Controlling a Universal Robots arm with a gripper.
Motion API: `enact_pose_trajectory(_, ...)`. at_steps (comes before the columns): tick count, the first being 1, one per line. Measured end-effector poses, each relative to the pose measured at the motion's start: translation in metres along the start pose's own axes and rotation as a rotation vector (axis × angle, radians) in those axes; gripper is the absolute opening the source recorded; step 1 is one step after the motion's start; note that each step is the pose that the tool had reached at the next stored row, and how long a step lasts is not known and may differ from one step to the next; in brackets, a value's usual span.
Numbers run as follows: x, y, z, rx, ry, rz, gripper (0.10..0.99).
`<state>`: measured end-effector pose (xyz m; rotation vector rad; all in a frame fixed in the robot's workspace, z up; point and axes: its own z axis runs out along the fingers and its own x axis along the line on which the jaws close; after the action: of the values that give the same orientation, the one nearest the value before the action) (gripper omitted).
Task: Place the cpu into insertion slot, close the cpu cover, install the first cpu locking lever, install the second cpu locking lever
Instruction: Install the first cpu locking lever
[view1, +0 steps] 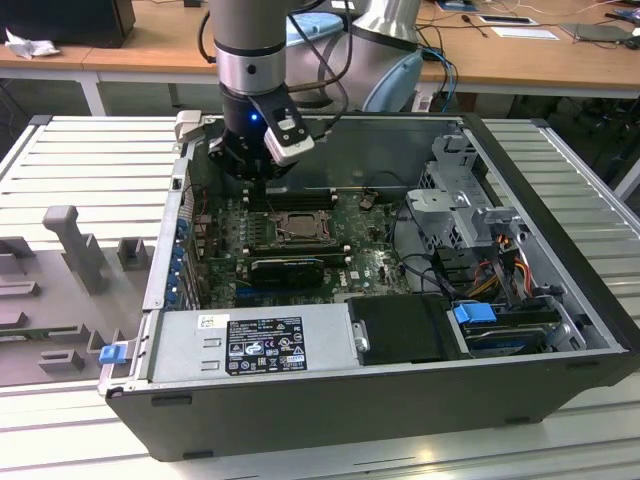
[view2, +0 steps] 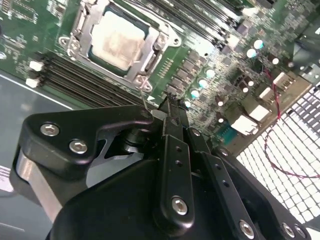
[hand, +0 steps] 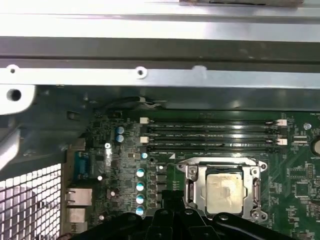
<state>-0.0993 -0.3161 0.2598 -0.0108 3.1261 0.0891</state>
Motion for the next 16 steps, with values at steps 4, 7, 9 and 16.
enact_pose_trajectory(4, 0.0085, 0.0020, 0.0015, 0.000, -0.0001, 0.000, 0.106)
enact_pose_trajectory(7, 0.0125, 0.0042, 0.0035, 0.000, 0.0001, 0.000, 0.106)
enact_pose_trajectory(9, 0.0138, 0.0069, 0.0049, 0.000, 0.0000, 0.000, 0.106)
enact_pose_trajectory(16, 0.0155, 0.0203, 0.0066, 0.000, 0.0000, 0.000, 0.106)
